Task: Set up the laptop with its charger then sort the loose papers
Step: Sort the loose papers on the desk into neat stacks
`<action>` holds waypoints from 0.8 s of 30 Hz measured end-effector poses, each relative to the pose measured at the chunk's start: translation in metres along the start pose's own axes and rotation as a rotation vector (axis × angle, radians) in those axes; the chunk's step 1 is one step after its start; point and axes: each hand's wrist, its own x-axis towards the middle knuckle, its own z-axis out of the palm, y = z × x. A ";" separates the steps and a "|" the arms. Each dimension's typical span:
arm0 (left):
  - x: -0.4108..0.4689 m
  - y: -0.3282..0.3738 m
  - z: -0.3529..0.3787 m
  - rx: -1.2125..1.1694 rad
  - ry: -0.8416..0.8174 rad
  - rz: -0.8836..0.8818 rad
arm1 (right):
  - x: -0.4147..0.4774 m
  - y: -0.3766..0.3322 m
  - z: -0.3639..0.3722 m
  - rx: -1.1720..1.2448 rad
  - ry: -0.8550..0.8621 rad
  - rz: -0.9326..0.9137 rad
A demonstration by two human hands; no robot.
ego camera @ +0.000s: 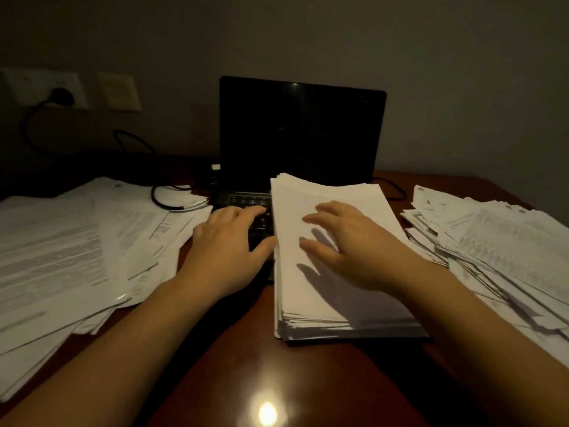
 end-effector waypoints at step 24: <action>-0.090 -0.208 -0.091 0.322 -0.272 -0.305 | 0.098 -0.190 0.077 0.878 -0.230 0.161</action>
